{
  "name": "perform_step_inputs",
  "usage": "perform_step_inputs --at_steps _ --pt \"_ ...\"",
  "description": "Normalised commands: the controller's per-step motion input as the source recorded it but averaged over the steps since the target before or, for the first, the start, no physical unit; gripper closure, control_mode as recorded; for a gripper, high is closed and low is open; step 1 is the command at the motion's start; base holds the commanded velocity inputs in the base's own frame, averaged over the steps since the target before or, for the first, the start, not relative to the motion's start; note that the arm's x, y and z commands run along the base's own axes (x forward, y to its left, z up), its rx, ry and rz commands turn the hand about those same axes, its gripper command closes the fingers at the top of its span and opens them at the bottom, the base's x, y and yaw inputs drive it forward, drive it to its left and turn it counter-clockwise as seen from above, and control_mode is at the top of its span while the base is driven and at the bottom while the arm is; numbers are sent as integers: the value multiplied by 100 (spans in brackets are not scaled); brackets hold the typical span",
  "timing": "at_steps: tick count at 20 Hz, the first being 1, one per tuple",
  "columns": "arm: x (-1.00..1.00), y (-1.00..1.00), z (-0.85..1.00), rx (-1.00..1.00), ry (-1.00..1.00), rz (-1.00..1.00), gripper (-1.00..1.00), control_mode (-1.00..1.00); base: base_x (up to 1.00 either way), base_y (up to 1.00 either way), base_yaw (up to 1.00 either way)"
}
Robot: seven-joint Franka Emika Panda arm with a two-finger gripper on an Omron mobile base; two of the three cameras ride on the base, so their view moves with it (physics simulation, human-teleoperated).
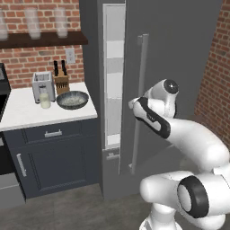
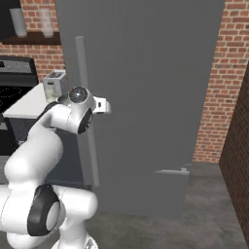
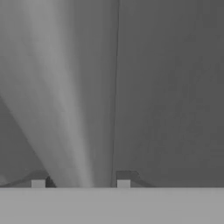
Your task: Grab a lemon wedge from the fridge and one ice cube from the ice bowl, and put them in the glass of lemonade.
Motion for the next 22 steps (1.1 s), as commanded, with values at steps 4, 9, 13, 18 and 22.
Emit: perform_step_inputs --at_steps 4,9,13,18,22 --pt "-86 -86 7 1 0 -1 100 -100 0 0 0" --pt "-68 -80 24 0 3 -1 100 -100 0 0 0" --pt "-39 -99 18 0 14 -14 100 -100 0 0 0" --pt "-27 -90 36 0 14 -16 -100 -100 0 0 0" --pt "-23 -65 27 0 12 -16 -100 -100 0 0 0"
